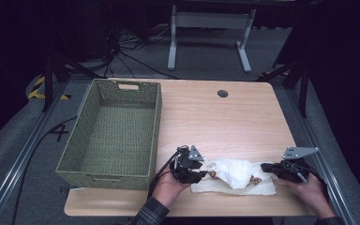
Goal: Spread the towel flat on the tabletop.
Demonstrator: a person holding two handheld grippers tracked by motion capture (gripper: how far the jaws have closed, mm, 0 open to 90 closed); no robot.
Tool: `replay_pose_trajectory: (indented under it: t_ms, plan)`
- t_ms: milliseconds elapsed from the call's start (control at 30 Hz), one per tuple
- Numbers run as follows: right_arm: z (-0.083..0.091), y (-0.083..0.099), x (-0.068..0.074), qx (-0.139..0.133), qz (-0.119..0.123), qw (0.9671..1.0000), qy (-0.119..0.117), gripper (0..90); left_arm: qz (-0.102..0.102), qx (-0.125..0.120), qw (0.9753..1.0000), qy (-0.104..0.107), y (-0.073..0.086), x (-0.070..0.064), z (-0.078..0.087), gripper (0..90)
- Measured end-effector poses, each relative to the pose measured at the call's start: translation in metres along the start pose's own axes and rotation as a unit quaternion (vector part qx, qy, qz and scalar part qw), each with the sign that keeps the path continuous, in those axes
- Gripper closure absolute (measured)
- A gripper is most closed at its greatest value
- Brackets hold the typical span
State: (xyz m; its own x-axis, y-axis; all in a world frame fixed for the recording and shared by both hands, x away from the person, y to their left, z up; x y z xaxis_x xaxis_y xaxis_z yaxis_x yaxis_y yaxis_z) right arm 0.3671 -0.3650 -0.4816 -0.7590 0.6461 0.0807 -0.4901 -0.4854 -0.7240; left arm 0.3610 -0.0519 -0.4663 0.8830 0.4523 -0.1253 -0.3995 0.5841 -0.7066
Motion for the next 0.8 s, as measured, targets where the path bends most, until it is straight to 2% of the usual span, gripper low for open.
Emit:
replay_pose_trajectory:
  t_ms: [133, 200, 267, 300, 433, 467, 500, 533, 567, 633, 733, 800]
  plan:
    - [0.004, 0.003, -0.002, 0.002, -0.002, 1.0, 0.005, 88.2, 0.004, 0.002, 1.0, -0.002, -0.001, 0.004, -0.005, 64.2]
    - [0.004, 0.004, -0.003, 0.006, -0.001, 0.9999, 0.009, 88.2, -0.002, 0.001, 1.0, -0.004, -0.004, 0.007, -0.009, 64.2]
    - [0.005, 0.006, -0.003, 0.008, -0.001, 0.9999, 0.01, 88.2, 0.001, -0.001, 1.0, -0.002, -0.008, 0.009, -0.013, 64.2]
    - [0.005, 0.007, -0.003, 0.007, -0.003, 0.9999, 0.01, 88.2, 0.004, -0.005, 1.0, 0.001, -0.011, 0.009, -0.016, 64.2]
    - [0.005, 0.007, -0.004, 0.007, -0.004, 0.9999, 0.01, 88.2, -0.012, -0.004, 0.9999, 0.011, -0.022, 0.012, -0.027, 64.2]
    - [0.005, 0.007, -0.004, 0.008, -0.002, 0.9999, 0.01, 88.2, -0.007, -0.008, 0.9998, 0.015, -0.024, 0.01, -0.03, 64.2]
    - [0.004, 0.007, -0.004, 0.008, -0.001, 0.9999, 0.01, 88.2, -0.014, -0.003, 0.9997, 0.018, -0.025, 0.011, -0.033, 64.2]
    - [0.004, 0.006, -0.004, 0.008, -0.001, 0.9999, 0.01, 88.2, -0.011, -0.003, 0.9996, 0.026, -0.026, 0.01, -0.037, 64.6]
    - [0.004, 0.006, -0.004, 0.008, 0.0, 0.9999, 0.009, 88.2, -0.004, 0.0, 0.9995, 0.03, -0.026, 0.009, -0.04, 66.7]
    - [0.004, 0.006, -0.003, 0.007, 0.0, 0.9999, 0.009, 88.2, -0.012, 0.008, 0.9993, 0.035, -0.026, 0.009, -0.044, 72.6]
    - [0.006, 0.004, -0.002, 0.0, 0.003, 1.0, 0.009, 88.2, -0.015, 0.009, 0.999, 0.041, -0.026, 0.007, -0.044, 86.6]
    - [0.008, 0.001, -0.002, -0.009, 0.005, 0.9999, 0.012, 88.2, -0.015, 0.006, 0.999, 0.042, -0.028, 0.007, -0.041, 88.3]
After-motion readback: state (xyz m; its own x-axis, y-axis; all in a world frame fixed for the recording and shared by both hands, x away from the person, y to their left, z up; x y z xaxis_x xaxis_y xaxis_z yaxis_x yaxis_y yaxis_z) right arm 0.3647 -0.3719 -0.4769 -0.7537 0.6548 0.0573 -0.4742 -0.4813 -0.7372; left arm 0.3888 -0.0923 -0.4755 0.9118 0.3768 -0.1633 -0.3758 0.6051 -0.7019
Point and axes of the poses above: each handheld gripper's, and its own axes: z roughly backward along the jaws, y roughly out of its underside, x roughly to its left, the point moved 6 cm from there along -z, roughly forward along the jaws, and after that the axes turned 1 degree about -x, right-handed, at the moved point
